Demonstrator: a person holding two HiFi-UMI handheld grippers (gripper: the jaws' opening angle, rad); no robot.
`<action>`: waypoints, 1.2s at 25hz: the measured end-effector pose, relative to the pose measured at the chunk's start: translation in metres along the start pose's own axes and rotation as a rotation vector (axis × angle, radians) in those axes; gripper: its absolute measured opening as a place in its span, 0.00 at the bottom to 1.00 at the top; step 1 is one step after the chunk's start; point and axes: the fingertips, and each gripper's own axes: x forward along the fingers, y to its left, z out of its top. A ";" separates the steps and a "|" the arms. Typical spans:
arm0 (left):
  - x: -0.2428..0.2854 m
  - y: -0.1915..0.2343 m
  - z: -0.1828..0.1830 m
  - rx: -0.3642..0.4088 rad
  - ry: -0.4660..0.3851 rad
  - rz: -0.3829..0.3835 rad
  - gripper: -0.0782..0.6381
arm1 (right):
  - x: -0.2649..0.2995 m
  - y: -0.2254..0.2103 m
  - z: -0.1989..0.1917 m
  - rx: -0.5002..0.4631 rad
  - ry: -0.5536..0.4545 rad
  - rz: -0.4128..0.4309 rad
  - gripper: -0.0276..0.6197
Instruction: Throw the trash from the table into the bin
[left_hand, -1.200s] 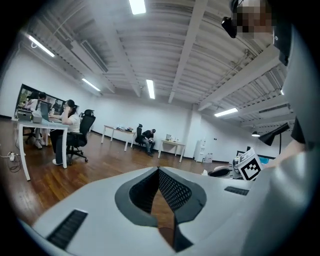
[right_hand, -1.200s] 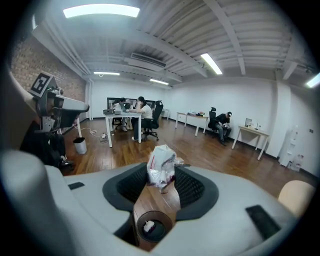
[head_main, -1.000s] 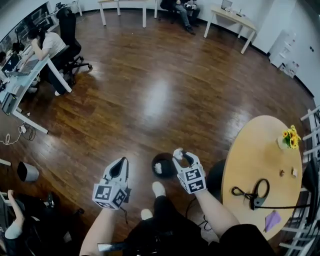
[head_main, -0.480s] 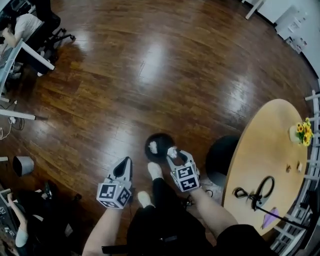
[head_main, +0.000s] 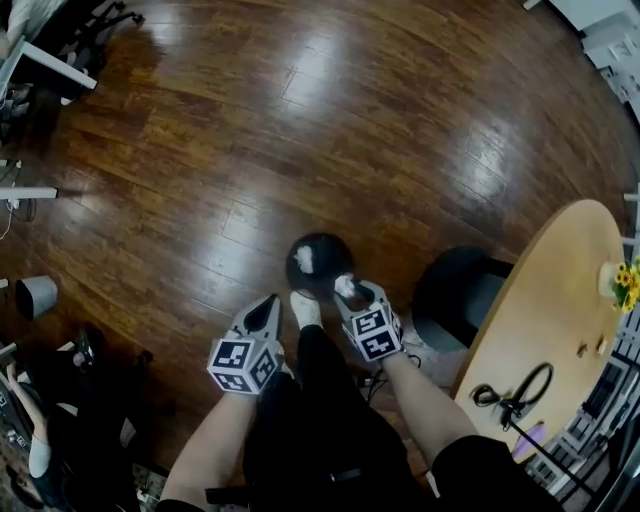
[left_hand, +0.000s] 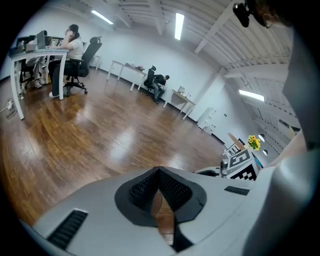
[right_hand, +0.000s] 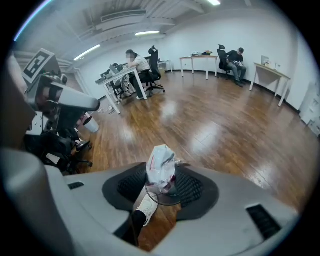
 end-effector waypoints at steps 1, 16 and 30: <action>-0.002 -0.001 -0.001 -0.006 0.001 -0.003 0.11 | 0.005 0.000 -0.002 0.003 0.007 0.009 0.33; -0.021 -0.007 0.015 0.159 0.006 -0.076 0.11 | -0.012 0.009 0.017 0.157 -0.110 -0.020 0.48; -0.108 -0.027 0.144 0.186 -0.253 -0.199 0.11 | -0.165 0.026 0.129 0.234 -0.568 -0.210 0.19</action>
